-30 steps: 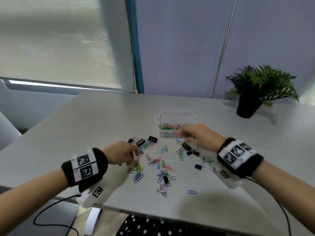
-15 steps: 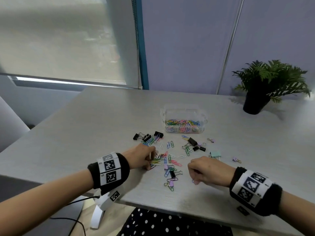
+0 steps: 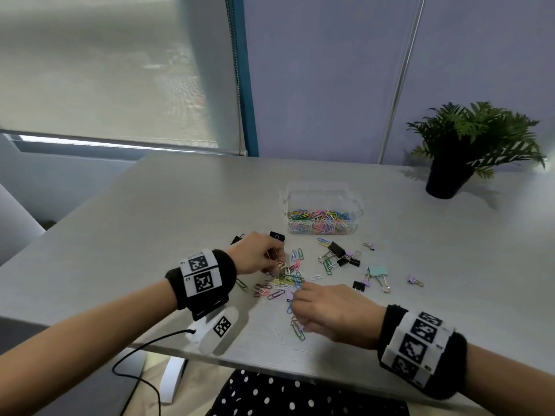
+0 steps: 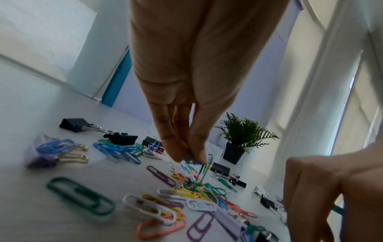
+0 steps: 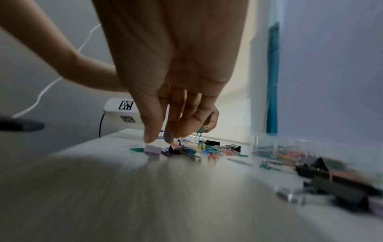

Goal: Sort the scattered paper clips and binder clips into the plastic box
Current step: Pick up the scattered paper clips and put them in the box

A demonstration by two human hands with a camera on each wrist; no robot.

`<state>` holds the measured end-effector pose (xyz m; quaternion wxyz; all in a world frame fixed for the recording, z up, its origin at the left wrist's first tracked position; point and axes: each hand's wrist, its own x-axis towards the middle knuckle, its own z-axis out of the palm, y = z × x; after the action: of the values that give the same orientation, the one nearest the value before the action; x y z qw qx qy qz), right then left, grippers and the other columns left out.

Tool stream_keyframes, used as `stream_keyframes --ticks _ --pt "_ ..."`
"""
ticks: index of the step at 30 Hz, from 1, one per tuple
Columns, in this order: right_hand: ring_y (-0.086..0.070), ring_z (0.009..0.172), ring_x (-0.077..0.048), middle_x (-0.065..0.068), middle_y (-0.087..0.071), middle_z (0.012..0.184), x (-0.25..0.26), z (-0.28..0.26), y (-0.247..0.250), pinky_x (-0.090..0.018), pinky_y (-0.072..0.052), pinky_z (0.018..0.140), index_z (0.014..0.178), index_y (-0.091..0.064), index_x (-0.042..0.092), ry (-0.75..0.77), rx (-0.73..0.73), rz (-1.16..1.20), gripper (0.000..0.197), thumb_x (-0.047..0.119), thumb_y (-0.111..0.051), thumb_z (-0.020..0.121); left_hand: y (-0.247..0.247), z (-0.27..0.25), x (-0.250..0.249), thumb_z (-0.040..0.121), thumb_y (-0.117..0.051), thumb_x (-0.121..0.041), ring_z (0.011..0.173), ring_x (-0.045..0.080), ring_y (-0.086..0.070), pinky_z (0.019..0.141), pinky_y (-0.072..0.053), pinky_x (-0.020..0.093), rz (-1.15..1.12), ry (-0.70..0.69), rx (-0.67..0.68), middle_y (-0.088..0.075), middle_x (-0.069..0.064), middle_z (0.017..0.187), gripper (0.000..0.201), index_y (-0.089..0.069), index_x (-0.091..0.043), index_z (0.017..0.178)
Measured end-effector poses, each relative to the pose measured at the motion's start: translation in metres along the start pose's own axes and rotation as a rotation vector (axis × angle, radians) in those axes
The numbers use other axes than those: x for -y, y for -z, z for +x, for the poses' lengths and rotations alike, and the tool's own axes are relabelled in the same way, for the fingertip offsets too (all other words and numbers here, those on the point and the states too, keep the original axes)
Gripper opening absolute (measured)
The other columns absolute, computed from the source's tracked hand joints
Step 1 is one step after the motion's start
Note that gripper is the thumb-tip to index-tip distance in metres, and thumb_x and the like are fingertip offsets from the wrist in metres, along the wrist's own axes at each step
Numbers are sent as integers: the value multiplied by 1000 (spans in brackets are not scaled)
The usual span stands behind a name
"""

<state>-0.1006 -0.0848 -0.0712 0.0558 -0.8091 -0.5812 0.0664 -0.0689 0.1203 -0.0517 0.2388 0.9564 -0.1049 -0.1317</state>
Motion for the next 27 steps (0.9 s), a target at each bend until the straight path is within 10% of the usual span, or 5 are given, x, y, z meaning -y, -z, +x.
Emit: stream_keyframes --ticks 9,14,20,27 --pt "-32 70 -12 -2 -55 70 -3 16 -9 -25 -32 40 76 -44 14 137 -131 -154 23 7 -65 71 8 -9 12 85 -64 -8 56 -2 -52 40 -33 1 -119 43 16 -56 -8 67 13 -63 1 95" --pt "-29 72 -7 0 -49 73 -22 1 12 -31 -44 52 74 -41 17 -89 -227 99 19 6 -55 80 8 -9 26 85 -65 -11 56 0 -61 45 -41 26 -251 73 72 -58 -10 61 11 -59 -13 76" --pt "-45 82 -17 1 -50 88 -64 -18 28 -24 -30 57 80 -40 21 -437 -82 -34 16 22 -55 86 9 -2 22 86 -61 -2 50 -9 -59 48 -42 5 -329 92 74 -59 -7 68 17 -57 13 93" --pt "-40 84 -9 8 -47 90 -37 0 23 -22 -36 69 80 -42 24 -316 -42 138 19 23 -60 85 12 7 19 85 -63 -5 56 -2 -58 60 -49 9 -353 29 74 -58 7 75 3 -61 -3 85"
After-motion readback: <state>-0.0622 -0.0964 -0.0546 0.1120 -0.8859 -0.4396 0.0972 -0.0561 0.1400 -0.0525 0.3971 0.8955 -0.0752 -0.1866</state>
